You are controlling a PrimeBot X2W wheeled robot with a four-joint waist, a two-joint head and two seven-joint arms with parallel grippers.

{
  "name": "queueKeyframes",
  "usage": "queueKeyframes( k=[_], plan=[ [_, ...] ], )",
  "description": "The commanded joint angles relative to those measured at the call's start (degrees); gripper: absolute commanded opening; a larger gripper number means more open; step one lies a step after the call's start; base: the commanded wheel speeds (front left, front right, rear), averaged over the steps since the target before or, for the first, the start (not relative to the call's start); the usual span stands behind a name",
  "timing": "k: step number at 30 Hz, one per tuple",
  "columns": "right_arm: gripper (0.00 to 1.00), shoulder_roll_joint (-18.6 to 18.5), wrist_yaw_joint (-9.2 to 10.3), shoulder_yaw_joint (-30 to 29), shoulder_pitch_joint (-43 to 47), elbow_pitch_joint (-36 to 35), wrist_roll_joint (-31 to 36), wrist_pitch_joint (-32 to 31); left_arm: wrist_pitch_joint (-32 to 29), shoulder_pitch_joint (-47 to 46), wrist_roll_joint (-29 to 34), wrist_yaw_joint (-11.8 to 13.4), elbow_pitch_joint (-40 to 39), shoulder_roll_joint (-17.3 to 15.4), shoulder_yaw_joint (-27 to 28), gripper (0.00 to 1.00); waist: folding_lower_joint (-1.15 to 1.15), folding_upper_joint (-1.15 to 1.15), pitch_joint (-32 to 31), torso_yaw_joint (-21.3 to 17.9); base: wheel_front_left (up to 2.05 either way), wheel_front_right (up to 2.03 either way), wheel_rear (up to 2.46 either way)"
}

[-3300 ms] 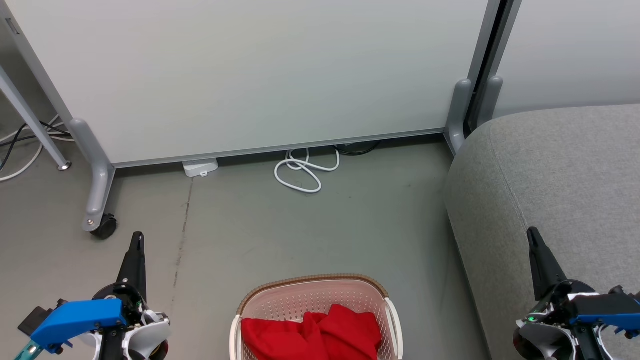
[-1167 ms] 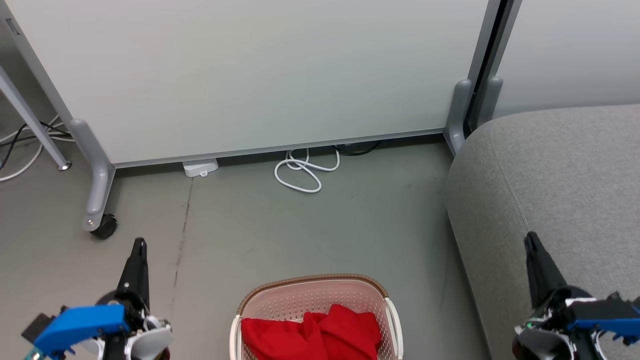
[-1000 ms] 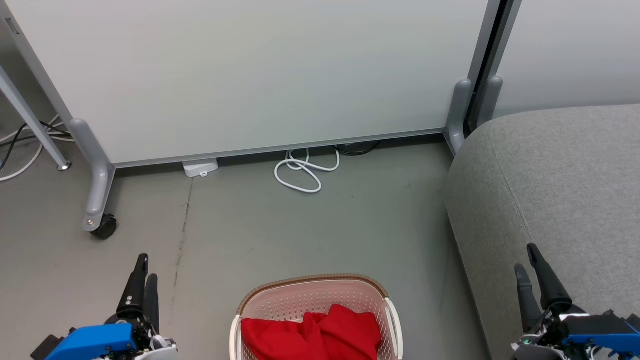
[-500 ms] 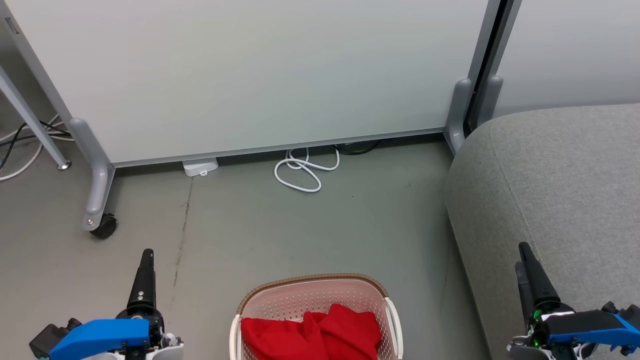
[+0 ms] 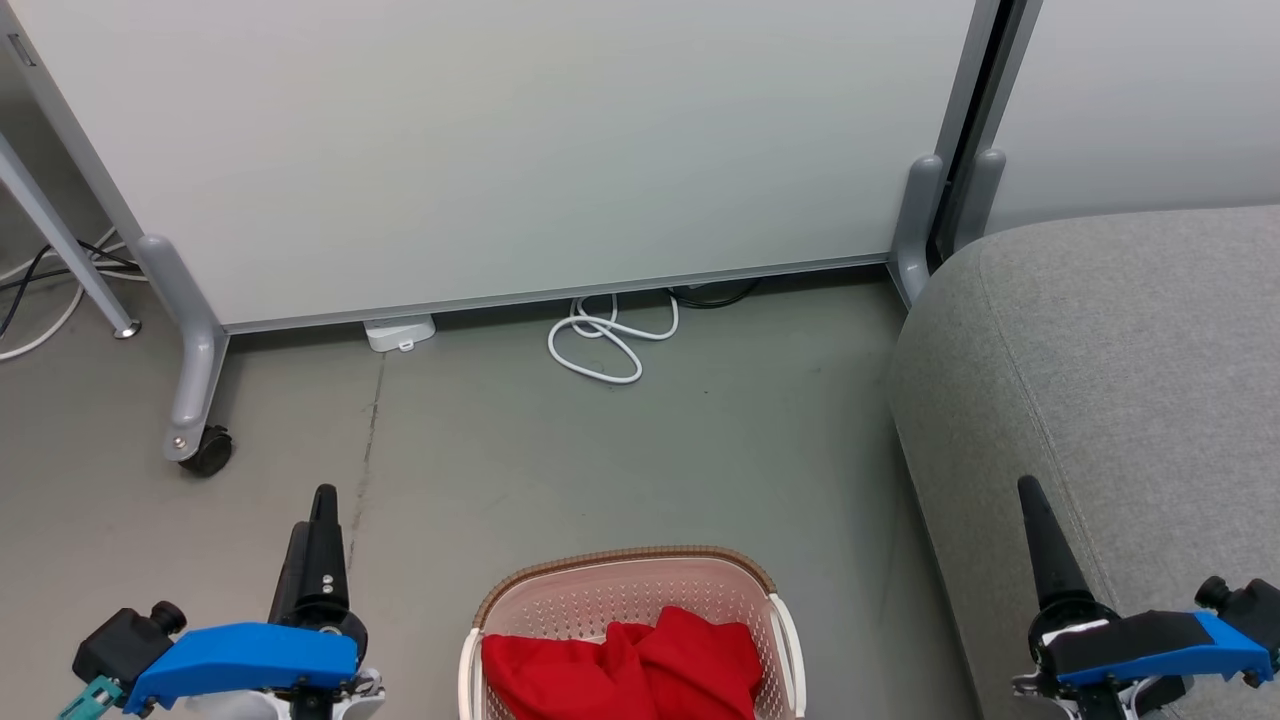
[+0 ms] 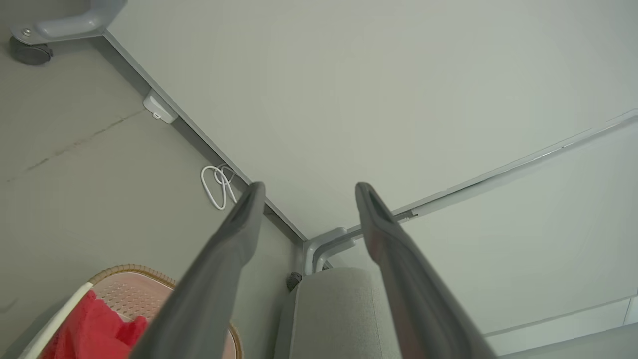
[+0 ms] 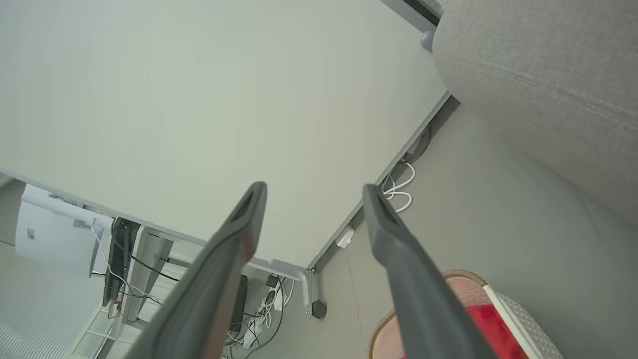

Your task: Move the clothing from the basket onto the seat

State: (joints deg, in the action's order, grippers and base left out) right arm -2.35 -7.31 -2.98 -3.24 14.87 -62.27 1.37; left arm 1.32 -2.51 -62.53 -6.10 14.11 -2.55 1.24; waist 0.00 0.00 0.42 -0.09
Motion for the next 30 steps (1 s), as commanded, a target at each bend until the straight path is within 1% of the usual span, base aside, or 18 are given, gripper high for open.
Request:
queueKeyframes(
  k=[1, 6, 14, 30],
  plan=[
    [1.00, -0.3, -0.11, 0.1, -1.2, -1.1, 1.9, 0.5, 0.5, -0.7, 1.9, -0.3, -1.1, -0.6, -0.3, 1.00, 0.00, 0.00, 0.0, 0.0, 0.00, 0.00, 0.00],
    [1.00, -0.4, -0.13, 0.1, -1.1, -1.5, 7.1, 1.6, 1.6, -0.4, 7.2, -0.5, -1.3, -0.9, -1.3, 1.00, 0.00, 0.00, 0.0, 0.0, 0.00, 0.00, 0.00],
    [1.00, -0.4, -0.14, 0.6, -1.0, -1.0, 13.2, 3.1, 3.2, -0.1, 14.2, -0.6, -1.5, -1.0, -2.1, 1.00, 0.00, 0.00, 0.0, 0.1, 0.00, 0.00, 0.00],
    [1.00, -0.5, -0.17, 1.2, -1.5, 0.3, 26.4, 5.9, 6.0, 0.2, 25.5, -0.6, -1.0, -0.9, -3.1, 1.00, 0.00, 0.00, 0.1, 0.2, 0.00, 0.00, 0.00]
  ],
)
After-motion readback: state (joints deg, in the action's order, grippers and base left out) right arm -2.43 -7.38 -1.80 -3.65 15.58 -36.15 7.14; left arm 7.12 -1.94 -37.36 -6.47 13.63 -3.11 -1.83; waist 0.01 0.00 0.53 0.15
